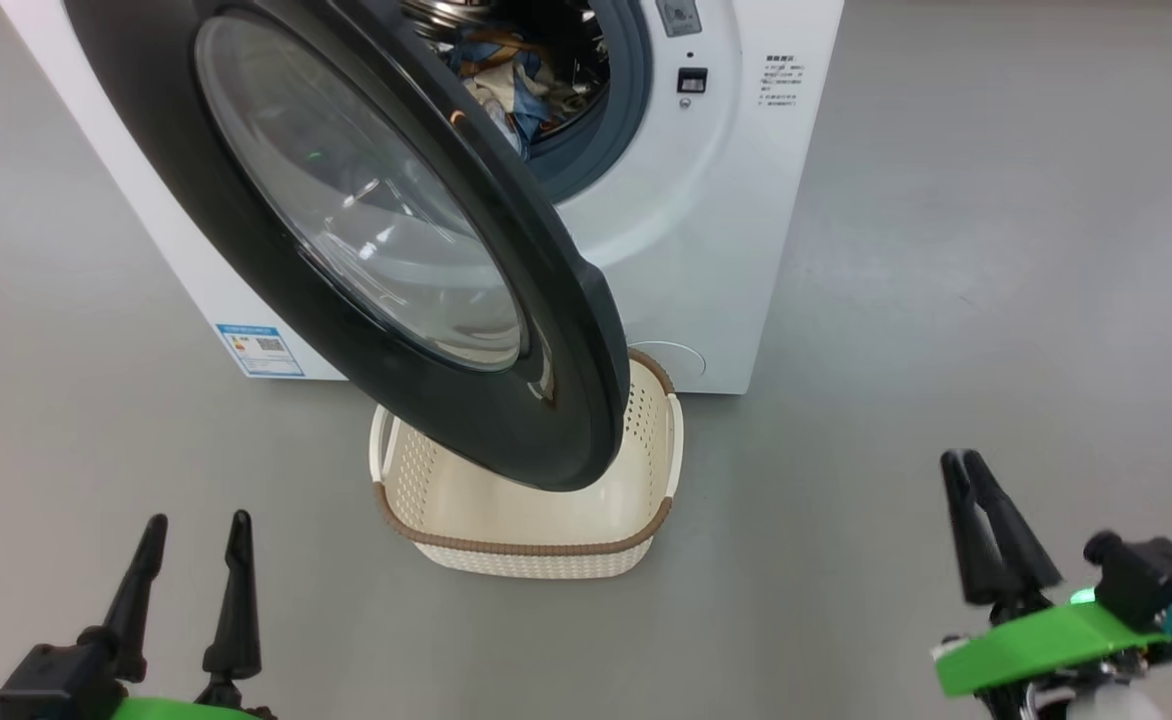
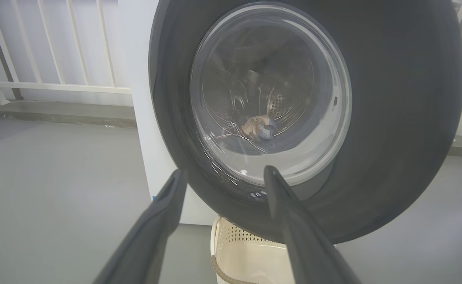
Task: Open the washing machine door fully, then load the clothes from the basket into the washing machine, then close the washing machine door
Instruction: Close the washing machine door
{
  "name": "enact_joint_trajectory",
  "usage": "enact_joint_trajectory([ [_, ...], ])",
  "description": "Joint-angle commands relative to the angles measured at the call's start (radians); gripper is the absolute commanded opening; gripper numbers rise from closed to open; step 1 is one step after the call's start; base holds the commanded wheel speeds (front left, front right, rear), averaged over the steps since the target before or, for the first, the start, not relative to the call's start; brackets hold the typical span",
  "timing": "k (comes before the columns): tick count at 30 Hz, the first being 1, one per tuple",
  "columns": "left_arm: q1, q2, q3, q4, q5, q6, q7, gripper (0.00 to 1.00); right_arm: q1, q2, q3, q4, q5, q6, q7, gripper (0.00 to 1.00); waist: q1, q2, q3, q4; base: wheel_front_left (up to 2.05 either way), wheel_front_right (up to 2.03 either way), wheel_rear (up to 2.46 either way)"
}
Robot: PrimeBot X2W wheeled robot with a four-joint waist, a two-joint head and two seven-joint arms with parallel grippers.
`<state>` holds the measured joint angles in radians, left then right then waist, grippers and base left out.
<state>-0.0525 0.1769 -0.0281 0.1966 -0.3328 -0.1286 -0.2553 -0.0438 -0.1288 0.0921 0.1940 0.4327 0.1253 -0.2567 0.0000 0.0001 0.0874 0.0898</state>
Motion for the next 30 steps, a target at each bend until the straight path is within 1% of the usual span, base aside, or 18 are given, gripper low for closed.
enact_joint_trajectory([
  [1,-0.006,0.016,0.033,-0.026,-0.006,-0.002,-0.006,1.00,-0.049,-0.007,0.020,-0.026,0.004,0.005,-0.005,0.00,0.0000,-0.0001,-0.003,0.003,0.00,0.00,0.00],
  [5,-0.002,0.008,0.036,-0.029,-0.005,-0.002,-0.006,1.00,-0.131,0.001,0.040,-0.056,0.020,0.005,-0.005,0.00,0.0000,-0.0001,-0.010,0.011,0.00,0.00,0.00],
  [9,-0.002,0.002,0.027,-0.036,0.000,-0.002,-0.006,1.00,-0.221,0.010,0.079,-0.131,0.031,0.005,-0.005,0.00,0.0000,-0.0001,-0.019,0.032,0.00,0.00,0.00],
  [13,0.000,-0.006,0.022,-0.043,0.003,-0.002,-0.006,1.00,-0.284,0.021,0.148,-0.222,0.048,0.005,-0.005,0.00,0.0000,-0.0001,-0.026,0.058,0.00,0.00,0.00],
  [17,0.003,-0.016,0.019,-0.048,0.001,-0.002,-0.006,1.00,-0.312,0.024,0.237,-0.269,0.064,0.005,-0.005,0.00,0.0000,-0.0001,-0.028,0.085,0.00,0.00,0.00],
  [20,0.007,-0.025,0.016,-0.051,0.000,-0.002,-0.006,1.00,-0.316,0.025,0.310,-0.264,0.072,0.005,-0.005,0.00,0.0000,-0.0001,-0.027,0.099,0.00,0.00,0.00],
  [25,0.009,-0.035,0.008,-0.047,0.001,-0.002,-0.006,1.00,-0.303,0.022,0.418,-0.189,0.086,0.005,-0.005,0.00,0.0000,-0.0001,-0.026,0.121,0.00,0.00,0.00],
  [30,0.000,-0.043,0.000,-0.045,-0.003,-0.002,-0.006,1.00,-0.297,0.024,0.472,-0.103,0.103,0.005,-0.005,0.00,0.0000,-0.0001,-0.013,0.142,0.00,0.00,0.00],
])
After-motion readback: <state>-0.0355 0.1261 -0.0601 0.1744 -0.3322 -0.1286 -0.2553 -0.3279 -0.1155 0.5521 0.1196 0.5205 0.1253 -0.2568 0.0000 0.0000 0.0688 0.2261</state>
